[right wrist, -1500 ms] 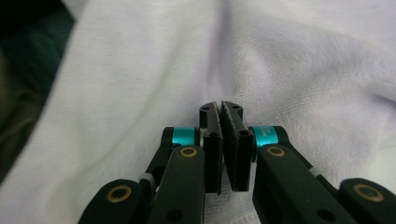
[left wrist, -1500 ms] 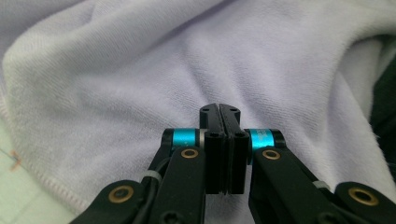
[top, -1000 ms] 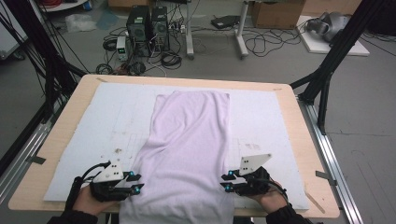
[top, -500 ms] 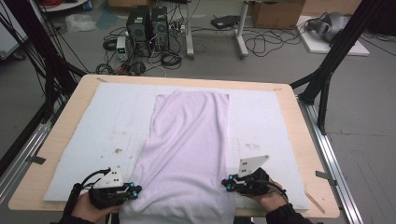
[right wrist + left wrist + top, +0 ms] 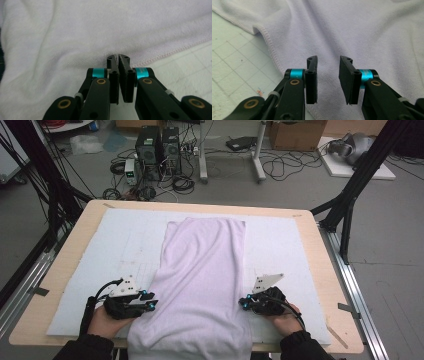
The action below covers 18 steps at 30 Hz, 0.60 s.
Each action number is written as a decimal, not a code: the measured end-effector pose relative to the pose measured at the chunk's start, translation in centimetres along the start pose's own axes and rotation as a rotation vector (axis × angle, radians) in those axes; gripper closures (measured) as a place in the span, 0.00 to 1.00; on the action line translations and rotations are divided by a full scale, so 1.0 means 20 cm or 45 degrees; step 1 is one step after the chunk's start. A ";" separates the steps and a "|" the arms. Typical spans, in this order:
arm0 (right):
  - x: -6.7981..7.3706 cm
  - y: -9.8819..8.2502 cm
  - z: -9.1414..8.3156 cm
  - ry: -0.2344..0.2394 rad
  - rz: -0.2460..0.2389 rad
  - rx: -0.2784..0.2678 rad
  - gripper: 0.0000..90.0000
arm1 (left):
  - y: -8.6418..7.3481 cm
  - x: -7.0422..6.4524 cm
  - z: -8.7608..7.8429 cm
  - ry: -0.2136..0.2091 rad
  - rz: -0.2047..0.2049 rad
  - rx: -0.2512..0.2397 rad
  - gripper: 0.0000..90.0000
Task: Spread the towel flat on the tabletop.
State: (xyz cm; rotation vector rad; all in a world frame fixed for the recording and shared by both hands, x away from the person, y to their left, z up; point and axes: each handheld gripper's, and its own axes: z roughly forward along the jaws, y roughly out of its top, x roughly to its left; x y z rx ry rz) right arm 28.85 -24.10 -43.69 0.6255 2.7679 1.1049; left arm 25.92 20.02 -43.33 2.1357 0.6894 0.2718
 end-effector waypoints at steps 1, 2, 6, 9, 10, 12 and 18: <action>0.00 -0.01 -0.02 0.000 0.003 0.002 0.97 | -0.01 0.00 0.00 -0.003 0.003 0.004 0.76; 0.01 -0.02 -0.04 -0.021 0.001 -0.001 0.97 | -0.01 -0.01 0.00 -0.002 0.008 0.006 0.75; 0.01 -0.07 -0.13 -0.043 0.026 -0.053 0.92 | -0.01 0.01 -0.01 0.003 -0.014 -0.006 0.74; 0.00 -0.06 -0.14 -0.029 0.038 -0.082 0.85 | 0.02 0.04 -0.01 -0.004 -0.043 -0.028 0.74; 0.00 -0.05 -0.13 -0.027 0.026 -0.085 0.82 | 0.04 0.05 -0.01 0.005 -0.047 -0.037 0.73; 0.00 -0.04 -0.10 -0.025 0.010 -0.080 0.80 | 0.08 0.08 0.00 0.033 -0.055 -0.054 0.73; 0.05 0.00 -0.07 0.054 -0.056 -0.124 0.71 | 0.11 0.11 0.06 -0.048 -0.031 -0.021 0.73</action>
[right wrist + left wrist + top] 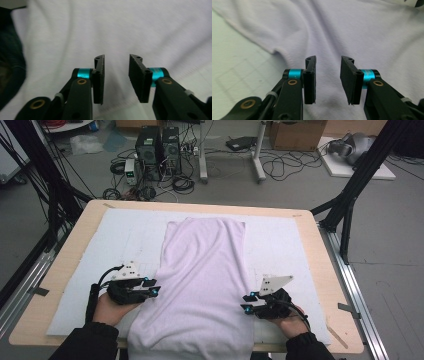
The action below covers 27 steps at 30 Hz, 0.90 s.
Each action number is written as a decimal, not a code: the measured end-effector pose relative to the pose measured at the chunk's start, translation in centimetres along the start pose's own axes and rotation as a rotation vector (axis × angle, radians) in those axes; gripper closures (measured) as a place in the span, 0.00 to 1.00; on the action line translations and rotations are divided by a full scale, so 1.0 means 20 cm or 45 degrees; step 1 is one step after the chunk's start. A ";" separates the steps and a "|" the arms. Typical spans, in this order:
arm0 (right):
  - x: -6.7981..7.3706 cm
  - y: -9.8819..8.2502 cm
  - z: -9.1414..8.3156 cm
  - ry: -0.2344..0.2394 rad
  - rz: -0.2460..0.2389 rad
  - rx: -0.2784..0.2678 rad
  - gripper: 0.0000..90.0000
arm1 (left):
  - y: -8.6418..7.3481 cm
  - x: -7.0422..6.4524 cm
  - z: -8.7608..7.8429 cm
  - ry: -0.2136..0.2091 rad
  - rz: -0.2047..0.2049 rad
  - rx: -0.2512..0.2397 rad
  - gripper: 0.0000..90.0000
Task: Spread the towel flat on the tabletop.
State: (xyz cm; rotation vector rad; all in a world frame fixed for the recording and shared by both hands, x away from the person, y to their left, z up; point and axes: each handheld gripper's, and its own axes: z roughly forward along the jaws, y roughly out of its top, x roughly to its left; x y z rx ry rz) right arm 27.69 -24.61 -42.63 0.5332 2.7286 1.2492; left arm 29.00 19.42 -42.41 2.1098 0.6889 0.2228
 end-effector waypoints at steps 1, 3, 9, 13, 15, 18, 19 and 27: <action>0.01 0.00 0.01 0.023 -0.001 0.004 0.69 | -0.02 -0.02 0.01 -0.043 0.016 0.020 0.72; 0.04 0.00 0.04 0.073 -0.016 0.023 0.67 | -0.06 -0.07 0.00 -0.093 0.068 0.065 0.68; 0.14 0.02 0.12 0.148 -0.135 0.120 0.73 | -0.18 -0.13 -0.05 -0.109 0.110 0.101 0.70; 0.14 0.03 0.14 0.169 -0.150 0.147 0.98 | -0.19 -0.13 -0.06 -0.063 0.079 0.084 0.97; 0.14 0.03 0.13 0.186 -0.164 0.145 0.99 | -0.19 -0.14 -0.07 -0.038 0.079 0.090 0.98; 0.14 0.01 0.09 0.233 -0.168 0.158 0.99 | -0.21 -0.15 -0.11 -0.010 0.074 0.086 0.98; 0.15 0.00 0.07 0.240 -0.172 0.148 0.99 | -0.22 -0.16 -0.13 -0.019 0.072 0.073 0.98; 0.18 0.00 0.06 0.259 -0.148 0.061 0.75 | -0.24 -0.19 -0.13 -0.035 0.097 0.095 0.73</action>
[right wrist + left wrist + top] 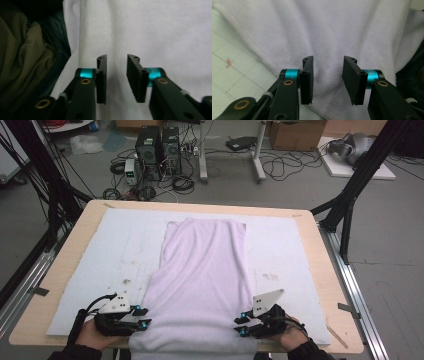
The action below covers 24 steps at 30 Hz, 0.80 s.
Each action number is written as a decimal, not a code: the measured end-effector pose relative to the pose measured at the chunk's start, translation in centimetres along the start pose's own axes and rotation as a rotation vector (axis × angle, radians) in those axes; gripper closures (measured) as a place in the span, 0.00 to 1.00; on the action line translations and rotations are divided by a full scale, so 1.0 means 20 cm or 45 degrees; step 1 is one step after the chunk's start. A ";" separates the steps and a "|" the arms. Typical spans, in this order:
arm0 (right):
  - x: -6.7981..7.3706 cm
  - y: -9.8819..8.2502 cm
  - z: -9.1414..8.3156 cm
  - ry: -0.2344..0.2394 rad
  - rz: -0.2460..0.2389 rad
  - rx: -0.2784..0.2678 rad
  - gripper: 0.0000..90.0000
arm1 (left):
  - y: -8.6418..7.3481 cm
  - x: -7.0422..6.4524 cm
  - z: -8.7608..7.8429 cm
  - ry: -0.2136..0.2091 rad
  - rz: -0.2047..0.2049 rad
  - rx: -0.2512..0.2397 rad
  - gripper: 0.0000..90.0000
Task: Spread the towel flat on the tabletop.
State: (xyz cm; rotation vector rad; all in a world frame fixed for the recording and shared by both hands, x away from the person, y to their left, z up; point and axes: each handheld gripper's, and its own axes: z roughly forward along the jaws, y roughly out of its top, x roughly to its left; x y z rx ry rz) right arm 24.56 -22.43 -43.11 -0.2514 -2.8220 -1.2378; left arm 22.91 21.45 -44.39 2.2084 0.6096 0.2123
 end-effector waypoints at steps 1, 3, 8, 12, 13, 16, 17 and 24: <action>0.00 0.01 0.02 0.006 -0.006 0.013 0.76 | 0.00 0.00 0.00 0.002 0.004 -0.003 0.86; 0.01 0.02 0.06 0.012 -0.020 0.043 0.83 | 0.00 0.00 0.00 0.000 -0.005 0.000 0.97; 0.02 0.02 0.09 0.043 -0.044 0.081 0.99 | -0.04 -0.03 -0.05 -0.017 -0.014 -0.003 0.98; 0.05 0.01 0.05 0.120 -0.052 0.017 0.91 | -0.06 -0.07 -0.09 -0.068 0.007 -0.010 0.91; 0.03 0.01 0.03 0.096 -0.025 -0.004 0.88 | -0.06 -0.06 -0.09 -0.055 0.005 -0.010 0.77; 0.01 -0.01 0.00 0.039 0.009 0.004 0.85 | -0.05 -0.05 -0.05 -0.045 0.006 0.006 0.70; 0.01 -0.01 0.00 0.014 -0.002 0.017 0.85 | -0.04 -0.05 -0.05 -0.029 0.021 -0.004 0.76; 0.02 -0.02 0.05 0.035 -0.035 0.081 0.99 | -0.05 -0.06 -0.05 -0.042 0.024 -0.001 0.98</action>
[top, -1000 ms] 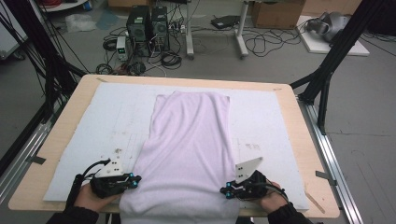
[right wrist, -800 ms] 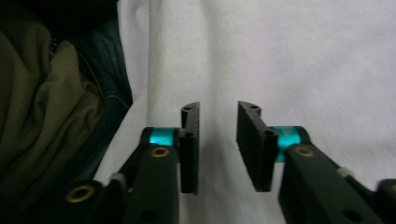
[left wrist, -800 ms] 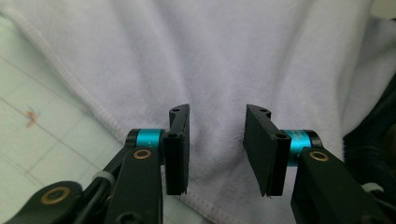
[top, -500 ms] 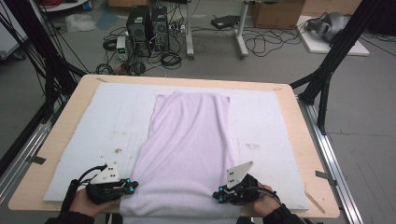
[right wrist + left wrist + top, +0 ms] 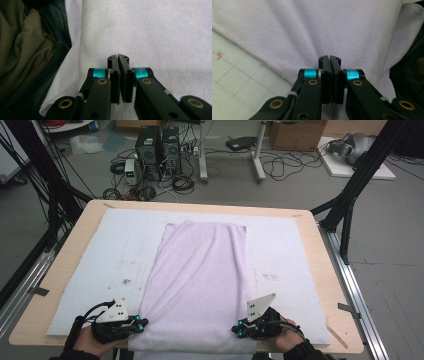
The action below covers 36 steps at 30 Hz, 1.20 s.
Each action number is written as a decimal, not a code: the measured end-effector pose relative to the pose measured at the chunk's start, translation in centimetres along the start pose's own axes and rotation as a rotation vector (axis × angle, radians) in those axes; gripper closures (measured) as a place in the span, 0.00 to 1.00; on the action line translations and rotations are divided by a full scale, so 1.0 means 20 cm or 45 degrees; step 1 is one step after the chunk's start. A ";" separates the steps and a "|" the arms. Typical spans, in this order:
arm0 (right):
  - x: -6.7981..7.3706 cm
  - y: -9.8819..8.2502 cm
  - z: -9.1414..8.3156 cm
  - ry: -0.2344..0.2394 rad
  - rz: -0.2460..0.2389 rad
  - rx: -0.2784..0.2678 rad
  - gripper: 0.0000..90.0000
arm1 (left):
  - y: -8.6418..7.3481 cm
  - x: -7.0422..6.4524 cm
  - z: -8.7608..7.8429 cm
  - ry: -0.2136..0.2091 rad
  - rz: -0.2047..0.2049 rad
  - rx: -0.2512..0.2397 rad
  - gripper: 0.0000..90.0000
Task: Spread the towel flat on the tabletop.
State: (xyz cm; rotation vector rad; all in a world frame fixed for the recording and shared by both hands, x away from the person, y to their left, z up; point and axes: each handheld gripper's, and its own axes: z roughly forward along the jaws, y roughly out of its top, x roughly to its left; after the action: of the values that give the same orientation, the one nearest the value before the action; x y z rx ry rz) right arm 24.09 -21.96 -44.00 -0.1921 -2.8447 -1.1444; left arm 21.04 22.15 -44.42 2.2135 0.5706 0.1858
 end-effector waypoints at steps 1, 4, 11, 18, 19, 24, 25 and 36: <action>0.00 0.00 0.00 0.037 -0.003 -0.005 0.99 | -0.01 -0.01 -0.01 -0.007 -0.004 0.001 0.98; 0.03 -0.01 -0.02 0.048 -0.011 -0.041 0.97 | -0.02 -0.04 -0.04 -0.024 -0.016 -0.009 0.93; -0.02 -0.02 -0.03 -0.091 0.037 -0.008 0.88 | 0.01 -0.02 0.01 0.015 0.001 0.005 0.85; 0.02 -0.05 -0.02 0.054 0.024 -0.031 0.99 | -0.02 -0.05 -0.02 -0.020 -0.012 -0.022 0.97; 0.02 -0.05 -0.03 0.057 0.022 -0.048 0.98 | -0.01 -0.04 -0.03 -0.014 -0.014 -0.037 0.95; -0.05 -0.04 -0.10 -0.034 0.102 -0.140 0.84 | 0.04 0.01 -0.01 0.053 -0.044 -0.090 0.75; -0.07 -0.03 -0.11 -0.048 0.121 -0.154 0.84 | 0.05 0.02 0.01 0.050 -0.033 -0.089 0.75; -0.11 -0.07 -0.07 -0.186 0.145 -0.051 0.87 | 0.06 0.06 0.07 0.086 0.006 -0.011 0.96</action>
State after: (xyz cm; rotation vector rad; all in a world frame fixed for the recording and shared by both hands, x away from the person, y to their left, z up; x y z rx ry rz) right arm 26.19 -24.18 -44.14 -0.4520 -2.8919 -1.2120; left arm 22.92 21.05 -44.48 2.2070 0.6003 0.2656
